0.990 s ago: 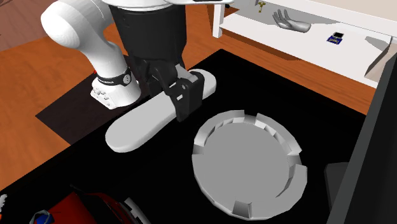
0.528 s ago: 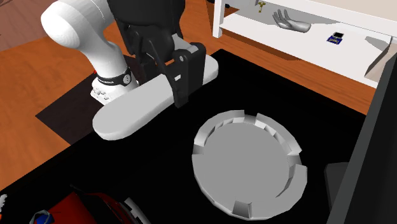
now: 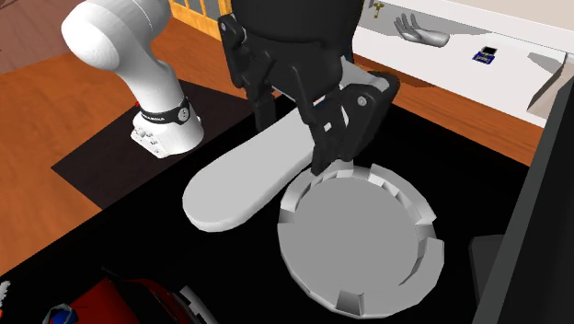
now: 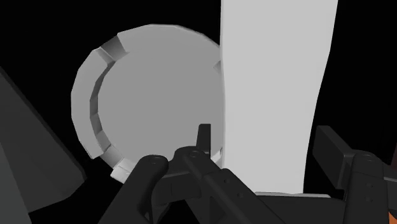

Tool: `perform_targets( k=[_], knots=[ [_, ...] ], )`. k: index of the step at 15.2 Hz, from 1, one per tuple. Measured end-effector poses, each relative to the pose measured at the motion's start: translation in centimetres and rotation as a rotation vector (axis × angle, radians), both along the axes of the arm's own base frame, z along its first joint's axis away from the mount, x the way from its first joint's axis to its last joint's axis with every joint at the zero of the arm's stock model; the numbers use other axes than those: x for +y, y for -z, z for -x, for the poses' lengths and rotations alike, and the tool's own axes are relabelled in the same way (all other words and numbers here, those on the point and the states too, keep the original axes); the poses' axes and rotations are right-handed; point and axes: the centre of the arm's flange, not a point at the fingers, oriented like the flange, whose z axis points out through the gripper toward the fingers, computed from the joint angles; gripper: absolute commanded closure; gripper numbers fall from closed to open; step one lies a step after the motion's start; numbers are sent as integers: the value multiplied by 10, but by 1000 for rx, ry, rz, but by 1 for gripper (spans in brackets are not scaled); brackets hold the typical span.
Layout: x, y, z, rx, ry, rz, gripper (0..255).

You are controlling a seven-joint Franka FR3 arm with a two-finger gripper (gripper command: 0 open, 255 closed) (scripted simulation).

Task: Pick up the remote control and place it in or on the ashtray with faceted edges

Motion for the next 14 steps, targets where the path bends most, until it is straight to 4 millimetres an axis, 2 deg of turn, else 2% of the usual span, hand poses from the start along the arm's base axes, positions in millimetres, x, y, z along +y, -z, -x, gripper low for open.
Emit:
perform_targets(
  k=[6, 10, 14],
  knots=[
    [-2, -1, -76, 1, 1, 1, 255],
    [-4, 18, -86, 0, -1, 0, 255],
    [-4, 34, -86, -10, -1, 0, 255]
  ],
)
